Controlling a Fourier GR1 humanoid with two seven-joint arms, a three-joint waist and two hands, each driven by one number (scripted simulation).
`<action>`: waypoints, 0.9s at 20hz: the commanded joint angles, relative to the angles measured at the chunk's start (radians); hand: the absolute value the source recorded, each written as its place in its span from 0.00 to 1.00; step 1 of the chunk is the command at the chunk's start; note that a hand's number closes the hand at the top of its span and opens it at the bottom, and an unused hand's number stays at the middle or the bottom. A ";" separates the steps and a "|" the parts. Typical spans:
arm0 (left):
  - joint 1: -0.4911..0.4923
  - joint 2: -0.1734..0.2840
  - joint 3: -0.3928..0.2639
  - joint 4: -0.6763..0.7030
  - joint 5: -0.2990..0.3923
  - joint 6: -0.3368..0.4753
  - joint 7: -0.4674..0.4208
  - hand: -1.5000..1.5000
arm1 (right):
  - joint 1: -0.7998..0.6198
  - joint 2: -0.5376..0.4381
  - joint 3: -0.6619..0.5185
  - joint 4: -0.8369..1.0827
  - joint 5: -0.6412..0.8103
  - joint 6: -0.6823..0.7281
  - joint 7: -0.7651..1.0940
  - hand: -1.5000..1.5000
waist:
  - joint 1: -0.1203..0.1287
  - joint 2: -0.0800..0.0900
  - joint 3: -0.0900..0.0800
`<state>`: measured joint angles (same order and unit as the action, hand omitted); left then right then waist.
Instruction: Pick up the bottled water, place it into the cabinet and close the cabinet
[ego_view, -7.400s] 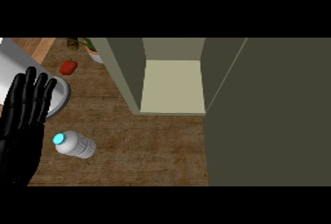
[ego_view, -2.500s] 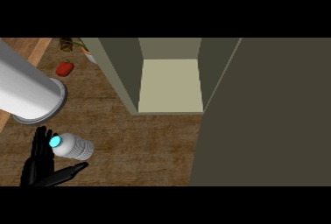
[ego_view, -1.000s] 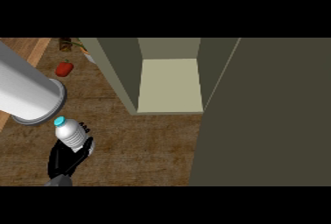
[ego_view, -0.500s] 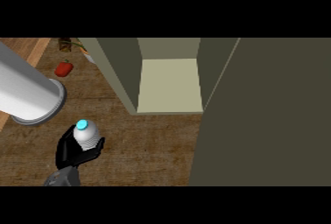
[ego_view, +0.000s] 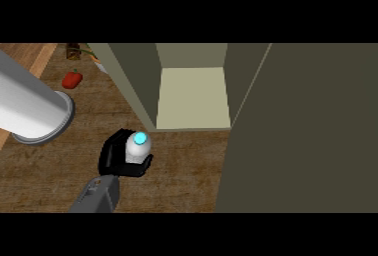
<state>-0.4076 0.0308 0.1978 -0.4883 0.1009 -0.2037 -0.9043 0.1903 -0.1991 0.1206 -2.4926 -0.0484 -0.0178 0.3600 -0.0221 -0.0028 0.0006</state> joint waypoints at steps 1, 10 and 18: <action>-0.045 -0.029 -0.056 -0.002 0.039 -0.062 0.024 1.00 | 0.041 0.016 -0.004 -0.133 -0.070 -0.002 0.059 0.00 | 0.004 0.000 -0.001; -0.120 -0.030 -0.314 -0.129 0.319 0.089 0.186 1.00 | 0.048 0.003 -0.220 -0.010 -0.228 0.097 -0.038 0.00 | -0.008 -0.004 0.001; -0.176 -0.028 -0.432 -0.222 0.418 0.234 0.270 1.00 | 0.008 0.021 -0.266 0.090 -0.254 0.149 -0.087 0.00 | -0.024 -0.001 0.001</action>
<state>-0.4293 0.0544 -0.1450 -0.6346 0.4805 -0.0393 -0.6948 0.2112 -0.1976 -0.1408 -2.4151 -0.1814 0.1136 0.2839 -0.0248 -0.0045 0.0045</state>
